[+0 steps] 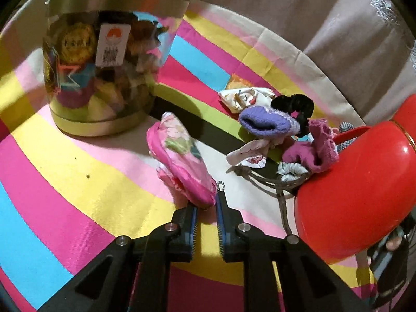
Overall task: Organize soft objects
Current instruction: 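Grasp the houndstooth cloth bag with the right tool while the left tool holds the pouch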
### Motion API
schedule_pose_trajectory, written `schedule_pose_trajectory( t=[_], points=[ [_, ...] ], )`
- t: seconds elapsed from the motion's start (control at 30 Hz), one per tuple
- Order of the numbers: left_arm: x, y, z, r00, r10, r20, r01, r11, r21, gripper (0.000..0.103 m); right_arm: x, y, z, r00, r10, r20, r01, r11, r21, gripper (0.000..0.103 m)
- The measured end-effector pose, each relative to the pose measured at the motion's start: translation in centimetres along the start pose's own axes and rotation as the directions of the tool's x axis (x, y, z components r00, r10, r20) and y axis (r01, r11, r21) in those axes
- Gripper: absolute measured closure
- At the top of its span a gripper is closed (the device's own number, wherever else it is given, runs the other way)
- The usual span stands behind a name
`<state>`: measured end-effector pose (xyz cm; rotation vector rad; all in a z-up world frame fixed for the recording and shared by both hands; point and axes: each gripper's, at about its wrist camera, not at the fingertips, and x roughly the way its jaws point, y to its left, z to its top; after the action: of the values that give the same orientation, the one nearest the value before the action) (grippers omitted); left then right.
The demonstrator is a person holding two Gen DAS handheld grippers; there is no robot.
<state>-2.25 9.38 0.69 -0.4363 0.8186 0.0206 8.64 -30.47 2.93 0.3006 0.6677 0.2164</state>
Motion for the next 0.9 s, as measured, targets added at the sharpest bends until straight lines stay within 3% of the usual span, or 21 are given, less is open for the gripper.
schedule_pose_trajectory(
  t=[0.2,0.27,0.3,0.33,0.5,0.6,0.77,0.9],
  points=[
    [0.0,0.1,0.0,1.000,-0.017,0.004,0.017,1.000,-0.010,0.083,4.8,3.0,1.7,0.993,-0.093,-0.069,0.080,0.983,-0.167,0.018],
    [0.0,0.0,0.0,0.999,-0.033,0.007,0.033,0.999,-0.014,0.075,5.1,2.1,1.3,0.991,-0.083,-0.101,0.066,0.984,-0.164,0.027],
    [0.0,0.0,0.0,0.999,-0.044,0.008,0.044,0.999,-0.014,0.073,4.5,1.7,1.1,0.993,-0.066,-0.095,0.051,0.987,-0.152,0.073],
    [-0.1,-0.1,0.0,0.999,-0.053,0.008,0.053,0.998,-0.013,0.069,3.3,1.0,0.7,0.996,-0.049,-0.079,0.039,0.992,-0.117,0.092],
    [-0.1,0.2,0.1,0.995,-0.097,0.007,0.097,0.994,-0.041,0.061,-4.6,-1.2,-3.3,1.000,0.021,0.005,-0.021,0.999,-0.034,0.092],
    [-0.1,0.9,0.2,0.990,-0.144,0.006,0.144,0.986,-0.087,0.057,-7.7,-1.6,-6.6,0.999,0.023,-0.035,-0.024,0.999,-0.048,0.092],
    [0.3,2.8,0.5,0.966,-0.259,0.012,0.255,0.941,-0.222,0.053,-10.2,-0.8,-11.8,0.995,0.028,-0.094,-0.035,0.997,-0.074,0.092],
    [0.5,2.9,0.7,0.965,-0.261,0.012,0.256,0.939,-0.231,0.053,-10.4,-0.2,-14.4,0.990,0.050,-0.129,-0.061,0.994,-0.086,0.092]
  ],
)
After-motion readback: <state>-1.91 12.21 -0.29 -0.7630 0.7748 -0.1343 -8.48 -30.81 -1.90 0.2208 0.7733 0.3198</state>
